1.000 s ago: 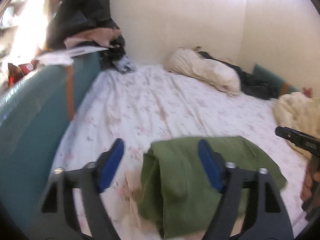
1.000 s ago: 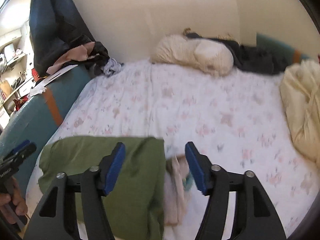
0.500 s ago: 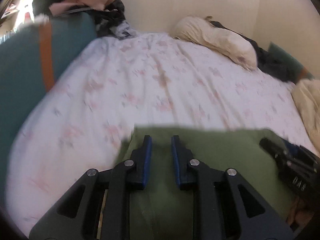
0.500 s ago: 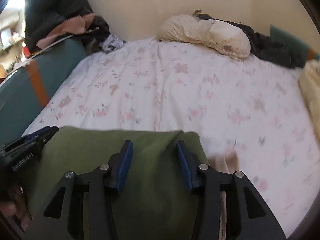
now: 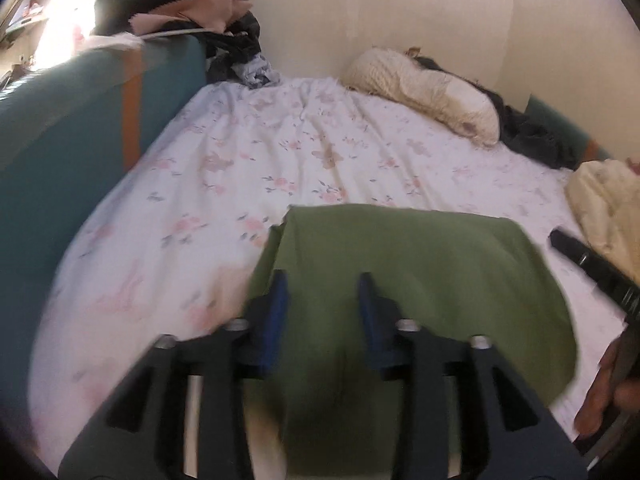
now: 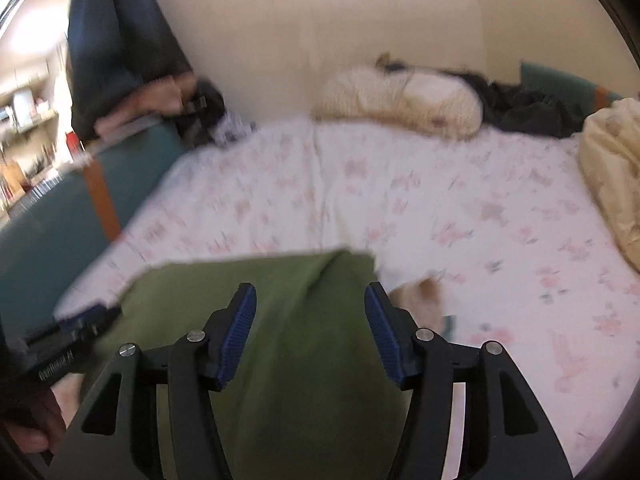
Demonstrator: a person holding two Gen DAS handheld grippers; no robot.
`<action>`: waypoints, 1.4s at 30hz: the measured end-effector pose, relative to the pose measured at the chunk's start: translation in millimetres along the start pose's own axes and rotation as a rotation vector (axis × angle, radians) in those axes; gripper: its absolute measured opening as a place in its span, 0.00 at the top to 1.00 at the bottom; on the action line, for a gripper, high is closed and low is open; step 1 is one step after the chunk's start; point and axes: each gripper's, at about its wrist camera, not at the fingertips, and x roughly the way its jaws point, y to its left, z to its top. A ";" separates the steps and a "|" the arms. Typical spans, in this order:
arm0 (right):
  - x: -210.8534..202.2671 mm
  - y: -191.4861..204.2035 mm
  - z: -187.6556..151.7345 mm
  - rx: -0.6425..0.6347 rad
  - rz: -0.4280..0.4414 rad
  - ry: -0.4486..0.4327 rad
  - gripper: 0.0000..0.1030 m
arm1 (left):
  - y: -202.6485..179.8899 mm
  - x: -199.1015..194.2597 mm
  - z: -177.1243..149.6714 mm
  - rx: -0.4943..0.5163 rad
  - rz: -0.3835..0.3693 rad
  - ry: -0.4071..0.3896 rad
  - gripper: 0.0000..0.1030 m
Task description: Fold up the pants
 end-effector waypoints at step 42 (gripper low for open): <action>-474.6 76.3 -215.7 -0.037 -0.088 -0.038 0.00 | -23.2 -441.6 -240.0 0.037 -0.064 -0.157 0.00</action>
